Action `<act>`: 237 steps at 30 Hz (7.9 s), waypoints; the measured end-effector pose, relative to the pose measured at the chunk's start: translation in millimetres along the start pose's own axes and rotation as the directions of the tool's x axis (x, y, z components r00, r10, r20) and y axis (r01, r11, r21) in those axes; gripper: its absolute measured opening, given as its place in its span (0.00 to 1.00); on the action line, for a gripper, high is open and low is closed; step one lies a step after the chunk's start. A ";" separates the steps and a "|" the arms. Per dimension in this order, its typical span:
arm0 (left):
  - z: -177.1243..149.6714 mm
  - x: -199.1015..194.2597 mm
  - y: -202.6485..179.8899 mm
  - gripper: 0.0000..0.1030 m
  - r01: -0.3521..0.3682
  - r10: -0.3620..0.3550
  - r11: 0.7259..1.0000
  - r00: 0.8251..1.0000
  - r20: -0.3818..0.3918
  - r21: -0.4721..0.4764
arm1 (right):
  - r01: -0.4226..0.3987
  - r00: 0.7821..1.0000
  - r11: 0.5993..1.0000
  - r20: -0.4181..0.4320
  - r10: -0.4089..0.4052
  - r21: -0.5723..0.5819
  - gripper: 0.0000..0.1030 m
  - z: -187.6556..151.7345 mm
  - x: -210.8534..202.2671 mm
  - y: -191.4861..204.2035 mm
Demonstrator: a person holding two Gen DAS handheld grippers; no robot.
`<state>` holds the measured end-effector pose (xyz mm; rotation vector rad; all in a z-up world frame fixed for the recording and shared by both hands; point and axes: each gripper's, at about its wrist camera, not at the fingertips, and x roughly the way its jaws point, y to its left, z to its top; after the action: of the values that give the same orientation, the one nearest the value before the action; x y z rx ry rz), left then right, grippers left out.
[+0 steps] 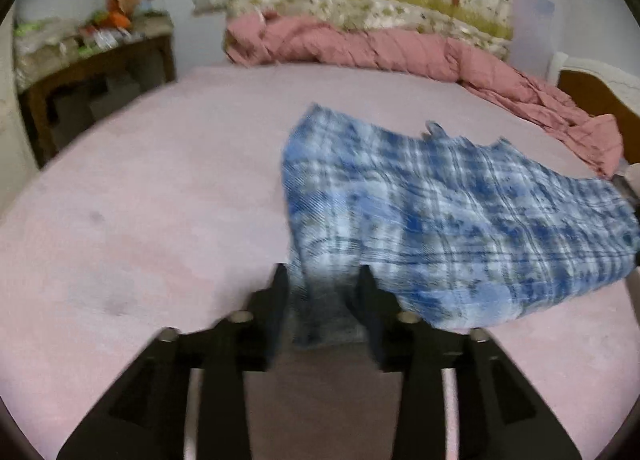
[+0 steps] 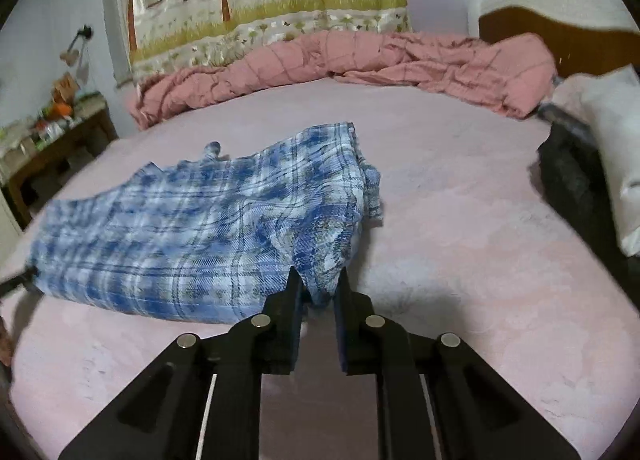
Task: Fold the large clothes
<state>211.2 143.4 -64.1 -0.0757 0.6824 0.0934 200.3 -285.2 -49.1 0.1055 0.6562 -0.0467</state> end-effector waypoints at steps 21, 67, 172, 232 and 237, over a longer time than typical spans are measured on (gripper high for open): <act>16.2 -41.3 -64.0 0.99 0.069 -0.092 0.994 0.949 0.300 0.086 | 0.019 0.998 0.999 0.067 -0.018 -0.026 0.82 -5.8 -39.7 33.1; 0.0 -32.0 -31.8 1.00 0.105 -0.074 0.991 0.944 0.323 -0.081 | -0.256 0.966 0.946 -0.091 0.242 -0.201 0.18 7.4 44.9 210.8; 29.2 -72.3 -156.9 0.78 0.416 -0.464 0.875 0.866 0.187 0.246 | -0.087 0.994 0.894 0.104 0.045 0.439 0.97 -23.6 17.2 16.5; 15.1 22.5 -128.6 0.88 0.403 -0.397 0.911 0.915 -0.076 0.091 | -0.350 0.916 0.933 -0.177 0.360 0.086 0.28 138.4 132.7 98.3; 15.1 19.7 -130.9 0.88 0.390 -0.385 0.914 0.921 -0.064 0.112 | -0.284 0.958 0.956 -0.014 0.285 0.067 0.04 131.6 108.3 89.2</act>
<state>250.4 16.2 -59.7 -0.0942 0.7009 -0.3345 372.7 -212.5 -4.2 0.2626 0.6581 0.2119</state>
